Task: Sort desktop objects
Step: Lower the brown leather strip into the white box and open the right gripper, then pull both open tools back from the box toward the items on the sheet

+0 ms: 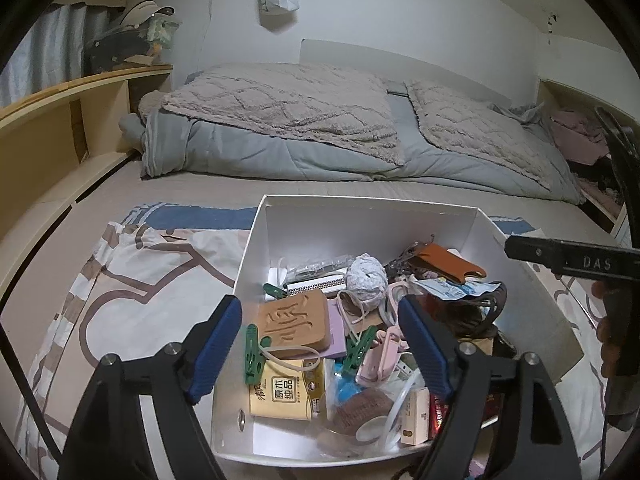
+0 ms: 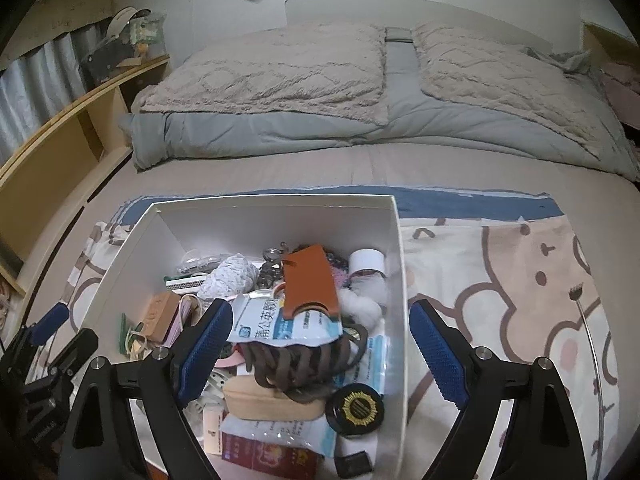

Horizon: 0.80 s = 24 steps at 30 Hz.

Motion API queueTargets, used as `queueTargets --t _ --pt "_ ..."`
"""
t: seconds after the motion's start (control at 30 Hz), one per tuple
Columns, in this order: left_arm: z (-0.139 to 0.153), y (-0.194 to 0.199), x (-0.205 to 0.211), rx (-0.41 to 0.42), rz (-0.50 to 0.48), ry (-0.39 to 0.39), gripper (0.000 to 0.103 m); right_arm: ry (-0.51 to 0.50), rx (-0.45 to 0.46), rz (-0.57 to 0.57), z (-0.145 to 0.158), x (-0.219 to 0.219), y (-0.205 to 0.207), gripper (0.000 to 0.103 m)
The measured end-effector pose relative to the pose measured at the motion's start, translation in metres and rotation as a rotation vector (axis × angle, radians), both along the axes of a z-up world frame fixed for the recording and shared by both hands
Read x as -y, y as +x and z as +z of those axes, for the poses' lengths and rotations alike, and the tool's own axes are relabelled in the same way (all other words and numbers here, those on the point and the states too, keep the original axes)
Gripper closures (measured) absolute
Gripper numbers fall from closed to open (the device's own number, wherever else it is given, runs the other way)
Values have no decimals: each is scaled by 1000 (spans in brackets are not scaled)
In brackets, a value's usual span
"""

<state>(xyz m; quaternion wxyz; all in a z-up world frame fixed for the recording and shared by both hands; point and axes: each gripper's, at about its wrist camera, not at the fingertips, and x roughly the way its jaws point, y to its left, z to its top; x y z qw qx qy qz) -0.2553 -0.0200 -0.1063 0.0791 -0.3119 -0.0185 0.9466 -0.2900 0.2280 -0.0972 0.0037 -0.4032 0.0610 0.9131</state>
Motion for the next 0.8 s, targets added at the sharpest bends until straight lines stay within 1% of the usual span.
queueTargets --t 0.03,0.07,0.1,0.17,0.23,0.43,0.8 --pt "1 1 -1 -3 0 -4 22 3 -5 -5 1 -1 3 10" --pt "2 2 -1 -6 0 -8 21 6 -8 -8 1 -2 5 4" --pt "4 3 -2 -8 1 -8 20 9 -15 -12 2 -3 8 1" --pt "6 4 -2 -11 6 -5 15 17 -28 -23 5 -5 14 0" --pt "8 5 -2 -14 12 0 13 21 -47 -34 7 -8 20 0" --pt "15 11 -4 -22 22 -4 2 43 -82 -34 12 -4 33 0" --pt "22 20 -4 -24 40 -8 0 59 -158 -25 20 11 62 0"
